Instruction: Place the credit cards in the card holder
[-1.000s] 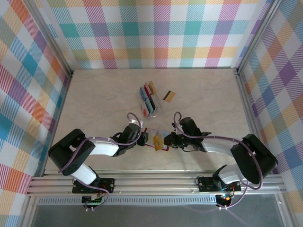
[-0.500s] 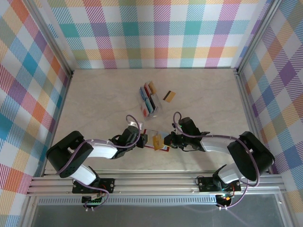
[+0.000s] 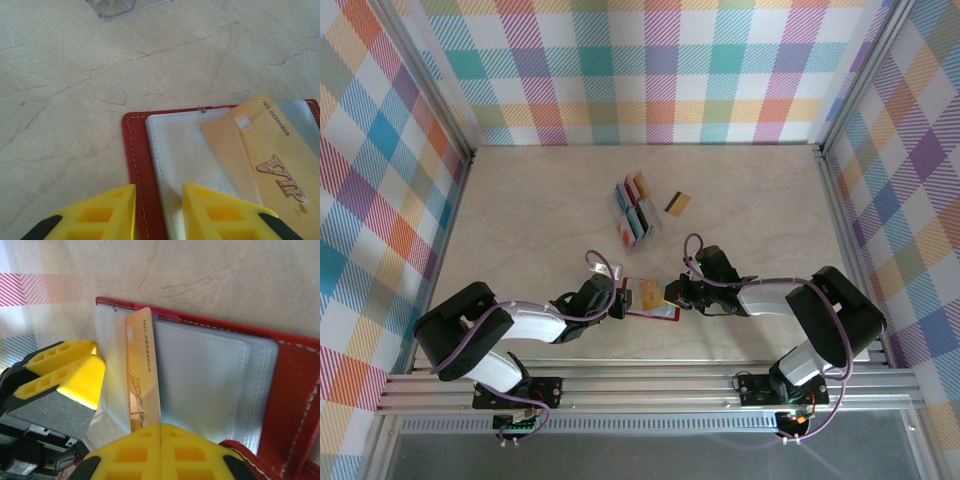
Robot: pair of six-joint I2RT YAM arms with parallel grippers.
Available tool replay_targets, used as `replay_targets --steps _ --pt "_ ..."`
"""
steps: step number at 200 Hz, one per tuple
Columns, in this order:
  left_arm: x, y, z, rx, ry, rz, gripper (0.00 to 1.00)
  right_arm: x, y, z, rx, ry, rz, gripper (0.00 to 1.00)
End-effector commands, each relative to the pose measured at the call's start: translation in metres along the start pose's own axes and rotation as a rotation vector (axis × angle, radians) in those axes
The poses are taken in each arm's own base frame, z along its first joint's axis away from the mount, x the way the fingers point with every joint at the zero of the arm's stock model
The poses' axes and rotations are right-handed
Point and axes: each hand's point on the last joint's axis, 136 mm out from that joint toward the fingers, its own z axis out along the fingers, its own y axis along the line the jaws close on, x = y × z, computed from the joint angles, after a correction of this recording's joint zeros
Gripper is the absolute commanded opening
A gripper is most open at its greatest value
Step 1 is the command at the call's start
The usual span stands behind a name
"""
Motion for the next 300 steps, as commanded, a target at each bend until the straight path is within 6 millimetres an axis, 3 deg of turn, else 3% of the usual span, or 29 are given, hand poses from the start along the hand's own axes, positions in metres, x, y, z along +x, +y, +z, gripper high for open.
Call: replay_targets --steps 1,39,129,198,263,300 --pt "0.031 0.011 -0.003 -0.04 0.091 0.016 0.29 -0.013 0.011 0.005 -0.031 -0.041 -0.007 0.0" --pt "0.035 0.007 -0.004 -0.039 0.09 0.017 0.29 -0.011 0.012 0.011 -0.019 -0.052 -0.031 0.0" --pt "0.04 -0.006 0.003 -0.027 0.102 0.025 0.29 0.01 0.046 0.043 -0.059 0.054 -0.169 0.0" --pt "0.039 0.0 0.002 -0.063 0.095 0.015 0.3 0.016 0.039 0.049 0.004 0.084 -0.231 0.0" --pt "0.039 0.001 -0.001 -0.068 0.101 0.004 0.35 0.016 0.028 0.032 0.118 0.058 -0.287 0.38" --pt "0.037 -0.002 -0.005 -0.052 0.102 0.0 0.37 0.013 0.026 0.016 0.165 0.019 -0.312 0.46"
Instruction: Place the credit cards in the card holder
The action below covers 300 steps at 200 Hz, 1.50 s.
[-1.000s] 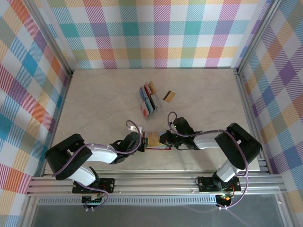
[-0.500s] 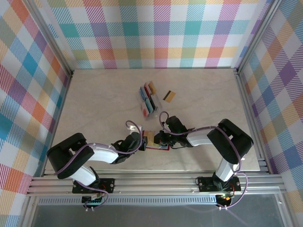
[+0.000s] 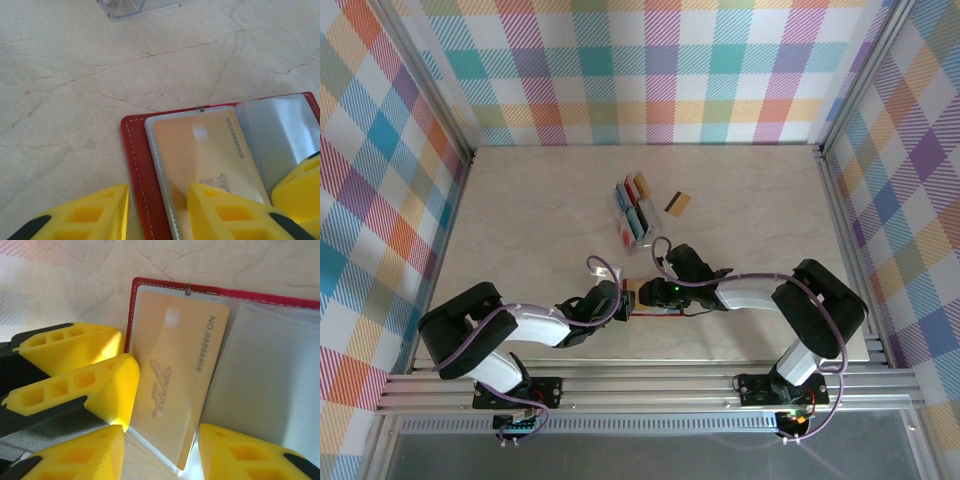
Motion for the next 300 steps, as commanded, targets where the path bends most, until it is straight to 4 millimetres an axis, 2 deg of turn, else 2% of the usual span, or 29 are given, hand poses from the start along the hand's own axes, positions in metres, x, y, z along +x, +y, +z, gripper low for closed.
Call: replay_targets --steps 1,29,71,117,171,199,219,247,267,300 --pt "0.033 0.005 -0.005 -0.007 0.134 0.04 0.37 0.0 -0.007 -0.012 0.075 -0.02 -0.04 0.47" --pt "0.029 0.004 -0.012 -0.002 0.128 0.04 0.39 -0.003 -0.014 -0.025 0.137 -0.053 -0.061 0.5" --pt "0.021 0.001 -0.02 0.02 0.122 0.038 0.43 -0.014 -0.007 -0.041 0.175 -0.095 -0.111 0.57" --pt "0.007 0.003 -0.035 0.04 0.093 0.017 0.49 -0.026 -0.015 -0.05 0.268 -0.137 -0.163 0.56" --pt "-0.016 -0.009 -0.046 0.114 0.073 -0.003 0.52 -0.044 -0.01 -0.045 0.31 -0.141 -0.238 0.42" --pt "-0.02 -0.009 -0.045 0.124 0.08 -0.01 0.52 -0.045 -0.001 -0.035 0.275 -0.109 -0.265 0.4" --pt "-0.02 -0.006 -0.042 0.121 0.087 -0.02 0.52 -0.045 -0.004 -0.031 0.289 -0.103 -0.268 0.41" --pt "-0.021 -0.014 -0.038 0.16 0.105 -0.021 0.52 -0.049 -0.007 -0.028 0.315 -0.1 -0.277 0.46" --pt "-0.023 -0.026 -0.033 0.197 0.12 -0.017 0.51 -0.054 -0.005 -0.024 0.325 -0.093 -0.29 0.43" --pt "-0.027 -0.032 -0.02 0.191 0.144 -0.02 0.45 -0.059 -0.009 -0.017 0.36 -0.076 -0.3 0.41"
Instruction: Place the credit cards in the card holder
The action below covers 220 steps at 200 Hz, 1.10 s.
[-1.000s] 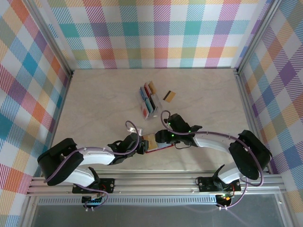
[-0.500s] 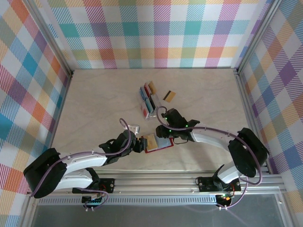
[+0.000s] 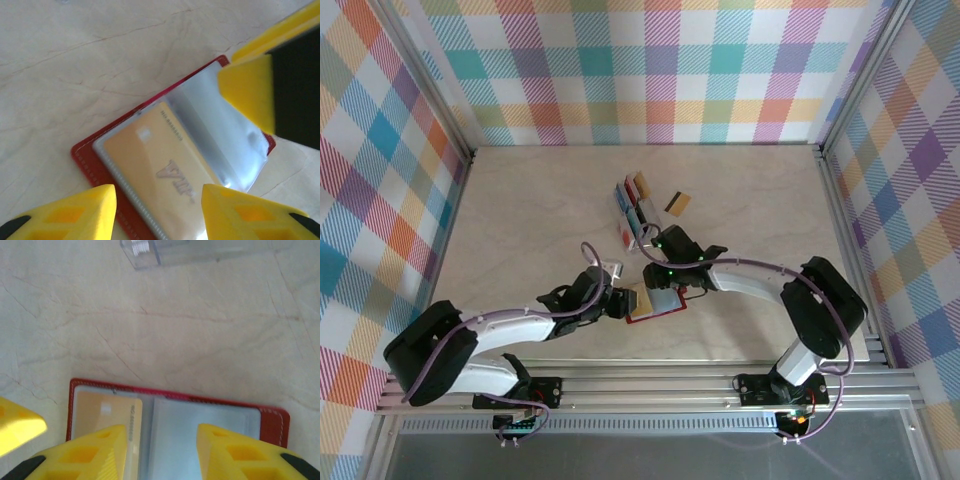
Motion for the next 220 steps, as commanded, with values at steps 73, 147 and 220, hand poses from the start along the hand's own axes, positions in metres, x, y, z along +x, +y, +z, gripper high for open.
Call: replay_targets --steps 73,147,220 --pt "-0.003 0.004 0.026 -0.017 0.036 -0.004 0.4 0.017 -0.022 0.021 0.1 0.081 0.002 0.41" --pt "0.006 0.016 0.032 -0.037 0.051 -0.019 0.4 0.045 -0.044 0.033 0.163 0.126 0.05 0.39" --pt "0.02 0.027 0.045 -0.058 0.083 -0.031 0.38 0.04 -0.002 0.026 -0.079 0.1 0.055 0.0"
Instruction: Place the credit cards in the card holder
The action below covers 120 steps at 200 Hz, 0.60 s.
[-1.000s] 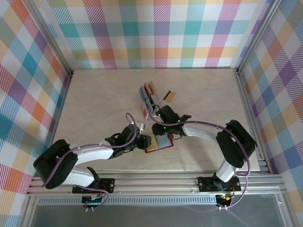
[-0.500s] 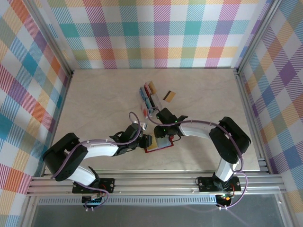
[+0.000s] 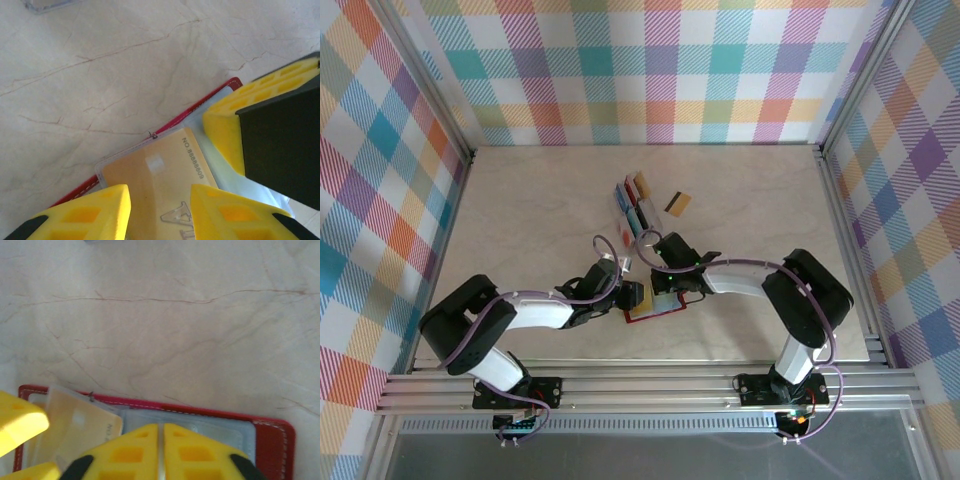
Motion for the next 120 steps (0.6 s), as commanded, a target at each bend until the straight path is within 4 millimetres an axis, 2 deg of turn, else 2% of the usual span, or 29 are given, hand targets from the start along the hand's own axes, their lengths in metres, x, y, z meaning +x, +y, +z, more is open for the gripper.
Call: replay_targets --steps 1,31,57,120 --pt "0.027 0.023 0.006 -0.058 0.079 -0.012 0.38 0.021 0.014 -0.003 -0.096 0.078 0.004 0.0" --pt "0.029 0.025 0.005 -0.061 0.079 -0.014 0.37 0.015 0.031 -0.01 -0.175 0.068 0.008 0.0" --pt "0.029 0.026 0.001 -0.063 0.069 -0.018 0.37 0.006 0.034 -0.017 -0.177 0.043 0.016 0.0" --pt "0.02 0.025 -0.03 -0.053 0.0 -0.023 0.38 0.002 -0.001 -0.016 0.016 0.0 0.059 0.0"
